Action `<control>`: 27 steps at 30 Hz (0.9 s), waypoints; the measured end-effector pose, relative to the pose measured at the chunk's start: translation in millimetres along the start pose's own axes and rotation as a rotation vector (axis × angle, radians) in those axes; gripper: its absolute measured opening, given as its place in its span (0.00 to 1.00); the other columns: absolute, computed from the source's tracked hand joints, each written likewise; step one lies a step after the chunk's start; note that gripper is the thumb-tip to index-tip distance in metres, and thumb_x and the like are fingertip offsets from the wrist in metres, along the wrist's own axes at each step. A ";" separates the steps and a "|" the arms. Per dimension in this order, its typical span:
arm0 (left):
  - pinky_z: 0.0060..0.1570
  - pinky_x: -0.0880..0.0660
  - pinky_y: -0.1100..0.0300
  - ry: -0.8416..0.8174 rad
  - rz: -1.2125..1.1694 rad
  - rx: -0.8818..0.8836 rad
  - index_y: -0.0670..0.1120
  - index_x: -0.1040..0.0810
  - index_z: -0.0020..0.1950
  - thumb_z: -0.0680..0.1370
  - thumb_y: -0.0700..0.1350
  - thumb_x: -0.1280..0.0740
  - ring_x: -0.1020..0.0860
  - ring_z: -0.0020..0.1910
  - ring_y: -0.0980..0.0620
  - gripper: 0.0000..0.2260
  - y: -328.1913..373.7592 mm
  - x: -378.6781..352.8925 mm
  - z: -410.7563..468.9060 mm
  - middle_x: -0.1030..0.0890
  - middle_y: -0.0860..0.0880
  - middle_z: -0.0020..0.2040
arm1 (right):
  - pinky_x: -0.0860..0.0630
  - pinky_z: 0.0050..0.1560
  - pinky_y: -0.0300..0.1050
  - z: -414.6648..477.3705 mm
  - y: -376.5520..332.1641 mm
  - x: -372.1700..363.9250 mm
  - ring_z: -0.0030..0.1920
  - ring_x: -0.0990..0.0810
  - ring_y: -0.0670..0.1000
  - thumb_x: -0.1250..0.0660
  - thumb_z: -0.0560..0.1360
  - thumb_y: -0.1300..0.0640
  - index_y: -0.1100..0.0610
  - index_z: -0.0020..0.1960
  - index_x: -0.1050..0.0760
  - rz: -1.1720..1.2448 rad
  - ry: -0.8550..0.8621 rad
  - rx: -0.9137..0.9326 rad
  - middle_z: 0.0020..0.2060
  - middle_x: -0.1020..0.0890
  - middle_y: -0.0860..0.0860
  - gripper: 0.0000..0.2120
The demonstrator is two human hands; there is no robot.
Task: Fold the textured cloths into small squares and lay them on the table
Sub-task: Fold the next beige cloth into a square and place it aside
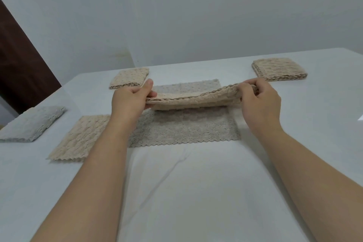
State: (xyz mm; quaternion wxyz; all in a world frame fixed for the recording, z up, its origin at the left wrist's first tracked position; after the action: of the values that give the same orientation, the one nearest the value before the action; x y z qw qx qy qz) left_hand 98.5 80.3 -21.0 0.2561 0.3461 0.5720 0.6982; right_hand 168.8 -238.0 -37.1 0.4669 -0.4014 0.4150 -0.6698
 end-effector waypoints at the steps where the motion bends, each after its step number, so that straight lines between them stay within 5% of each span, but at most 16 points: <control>1: 0.48 0.16 0.53 0.006 -0.034 0.029 0.45 0.13 0.35 0.77 0.53 0.25 0.14 0.46 0.49 0.15 -3.5 0.1 0.7 0.13 0.49 0.40 | 0.33 0.36 0.30 -0.2 0.4 0.0 0.35 0.26 0.40 0.35 0.77 0.53 0.55 0.42 0.21 -0.006 -0.002 -0.006 0.35 0.21 0.46 0.08; 5: 0.37 0.17 0.56 -0.031 -0.034 0.144 0.43 0.20 0.46 0.76 0.46 0.24 0.17 0.39 0.50 0.08 -13.4 -1.6 1.2 0.15 0.46 0.44 | 0.32 0.36 0.35 -1.8 -0.4 -0.2 0.39 0.25 0.51 0.38 0.77 0.52 0.65 0.43 0.22 -0.023 -0.002 -0.026 0.39 0.18 0.56 0.16; 8: 0.33 0.23 0.56 -0.015 0.032 0.187 0.47 0.25 0.50 0.75 0.44 0.22 0.21 0.38 0.48 0.12 -20.5 1.5 4.8 0.17 0.45 0.44 | 0.27 0.43 0.41 -0.5 4.8 0.0 0.43 0.20 0.50 0.37 0.76 0.50 0.58 0.44 0.20 -0.024 0.013 -0.101 0.40 0.16 0.52 0.12; 10: 0.34 0.22 0.56 -0.012 0.047 0.206 0.46 0.26 0.51 0.75 0.42 0.23 0.19 0.41 0.46 0.13 -22.3 1.3 4.5 0.18 0.44 0.47 | 0.25 0.42 0.44 1.7 10.6 1.8 0.45 0.18 0.49 0.34 0.75 0.53 0.51 0.48 0.22 -0.045 0.012 -0.144 0.43 0.16 0.48 0.05; 14: 0.41 0.20 0.53 -0.087 0.149 0.261 0.44 0.26 0.49 0.74 0.40 0.22 0.19 0.39 0.45 0.13 -27.9 -1.7 3.0 0.19 0.42 0.46 | 0.28 0.35 0.42 2.8 21.1 2.0 0.45 0.17 0.51 0.33 0.73 0.61 0.50 0.54 0.26 -0.108 -0.065 -0.220 0.45 0.17 0.47 0.12; 17: 0.47 0.17 0.47 -0.139 0.210 0.299 0.40 0.22 0.50 0.74 0.44 0.21 0.16 0.43 0.42 0.13 -32.0 -3.3 2.6 0.15 0.40 0.47 | 0.19 0.41 0.49 3.6 25.1 2.0 0.46 0.18 0.52 0.32 0.71 0.62 0.50 0.55 0.27 -0.140 -0.098 -0.248 0.44 0.18 0.48 0.15; 22: 0.23 0.24 0.60 -0.150 0.331 0.314 0.37 0.22 0.52 0.79 0.53 0.28 0.19 0.33 0.46 0.18 -31.2 -5.1 -3.5 0.17 0.42 0.42 | 0.18 0.36 0.51 7.1 27.6 2.3 0.43 0.20 0.51 0.32 0.75 0.54 0.52 0.60 0.31 -0.292 -0.169 -0.230 0.51 0.22 0.54 0.16; 27: 0.26 0.21 0.58 -0.157 0.405 0.301 0.37 0.21 0.48 0.80 0.58 0.31 0.19 0.32 0.44 0.22 -31.8 -8.5 -3.9 0.17 0.40 0.40 | 0.34 0.40 0.47 6.5 27.1 2.9 0.48 0.25 0.57 0.37 0.80 0.46 0.56 0.63 0.33 -0.476 -0.227 -0.188 0.52 0.21 0.58 0.17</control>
State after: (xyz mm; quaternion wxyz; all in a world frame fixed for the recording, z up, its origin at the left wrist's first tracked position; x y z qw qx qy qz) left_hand 99.6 78.2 -54.2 0.1003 0.5407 0.5670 0.6133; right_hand 182.0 -247.9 -59.8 0.3007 -0.6018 0.3145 -0.6698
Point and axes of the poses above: each hand's wrist, its own z-axis towards the middle knuckle, its own x-axis out of the back of the hand, y = z × x, the point moved 6 cm from there along z, towards the middle knuckle
